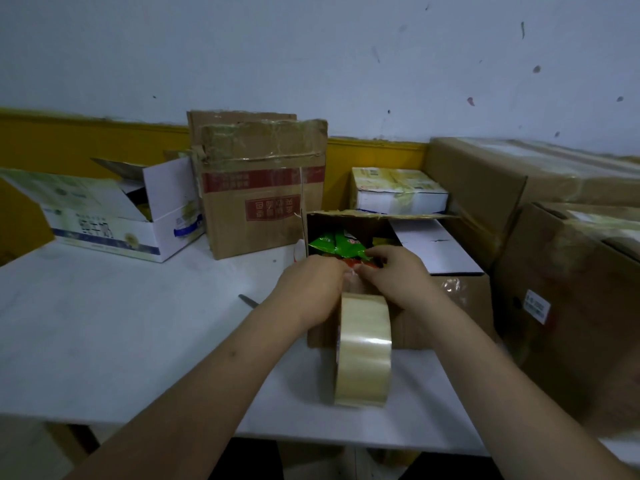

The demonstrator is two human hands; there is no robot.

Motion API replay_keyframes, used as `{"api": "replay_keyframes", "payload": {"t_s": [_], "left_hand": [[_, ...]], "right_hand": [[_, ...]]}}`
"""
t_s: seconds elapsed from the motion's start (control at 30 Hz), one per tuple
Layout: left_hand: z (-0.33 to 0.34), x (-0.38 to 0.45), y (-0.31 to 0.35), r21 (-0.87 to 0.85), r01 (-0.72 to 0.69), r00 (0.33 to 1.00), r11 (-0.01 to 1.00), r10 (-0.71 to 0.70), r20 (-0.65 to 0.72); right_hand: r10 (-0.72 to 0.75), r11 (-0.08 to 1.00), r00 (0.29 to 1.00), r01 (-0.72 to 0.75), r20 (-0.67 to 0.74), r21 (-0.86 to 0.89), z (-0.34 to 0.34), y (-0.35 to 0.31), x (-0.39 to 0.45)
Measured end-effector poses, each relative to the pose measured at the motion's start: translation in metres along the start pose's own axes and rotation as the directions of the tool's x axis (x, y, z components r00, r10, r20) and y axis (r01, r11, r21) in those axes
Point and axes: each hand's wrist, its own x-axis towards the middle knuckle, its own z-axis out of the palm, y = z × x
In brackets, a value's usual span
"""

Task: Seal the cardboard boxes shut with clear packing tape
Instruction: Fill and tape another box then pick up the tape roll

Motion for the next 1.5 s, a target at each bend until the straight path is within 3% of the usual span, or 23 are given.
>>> {"api": "replay_keyframes", "payload": {"t_s": [0.13, 0.23, 0.3, 0.37, 0.47, 0.53, 0.7, 0.93, 1.27, 1.33, 1.4, 1.43, 1.5], "left_hand": [[-0.002, 0.013, -0.001, 0.001, 0.042, 0.999, 0.999, -0.042, 0.010], [-0.006, 0.018, -0.004, -0.026, 0.030, 0.997, 0.999, -0.028, 0.076], [-0.007, 0.021, -0.007, -0.070, 0.014, 0.994, 0.997, -0.006, 0.113], [-0.008, 0.023, -0.010, -0.074, -0.017, 0.990, 0.997, 0.027, 0.137], [-0.012, 0.026, -0.011, -0.020, -0.053, 0.978, 0.998, 0.056, 0.201], [-0.014, 0.029, -0.008, 0.040, -0.048, 0.963, 0.998, 0.036, 0.267], [-0.015, 0.034, -0.007, 0.008, -0.028, 0.937, 1.000, 0.024, 0.348], [-0.005, 0.035, -0.015, 0.035, -0.025, 0.971, 0.999, 0.016, 0.237], [-0.003, 0.026, -0.012, -0.013, 0.016, 0.985, 1.000, -0.014, 0.173], [0.002, 0.016, -0.012, -0.050, 0.007, 0.995, 0.999, -0.002, 0.099], [0.013, -0.006, -0.014, -0.043, -0.068, 0.989, 0.997, 0.062, -0.138], [0.020, -0.020, -0.015, -0.025, -0.096, 0.945, 0.995, 0.083, -0.315], [0.031, -0.050, -0.012, -0.115, -0.069, 0.762, 0.991, -0.022, -0.647]], "right_hand": [[0.005, 0.944, 0.936, 0.112, -0.353, 0.310, -0.005, -0.003, -0.065], [0.085, 0.807, 0.973, 0.058, -0.213, 0.587, 0.000, -0.011, -0.115], [0.113, 0.757, 0.987, -0.013, -0.112, 0.654, 0.006, -0.011, -0.129], [0.134, 0.724, 0.991, -0.086, -0.017, 0.684, 0.013, -0.005, -0.133], [0.046, 0.677, 0.986, -0.151, 0.163, 0.720, 0.019, -0.003, -0.141], [-0.004, 0.675, 0.979, -0.148, 0.204, 0.723, 0.024, -0.001, -0.147], [0.029, 0.603, 0.983, -0.162, 0.181, 0.781, 0.020, 0.000, -0.154], [0.162, 0.535, 0.972, -0.230, 0.168, 0.813, 0.004, -0.005, -0.162], [0.247, 0.620, 0.958, -0.273, 0.147, 0.735, 0.003, -0.019, -0.174], [0.253, 0.630, 0.958, -0.269, 0.134, 0.728, 0.004, -0.021, -0.175], [0.270, 0.630, 0.952, -0.287, 0.142, 0.722, 0.007, -0.021, -0.176], [0.277, 0.626, 0.951, -0.289, 0.141, 0.724, 0.008, -0.020, -0.177], [0.289, 0.622, 0.949, -0.283, 0.123, 0.730, 0.008, -0.019, -0.179]]}}
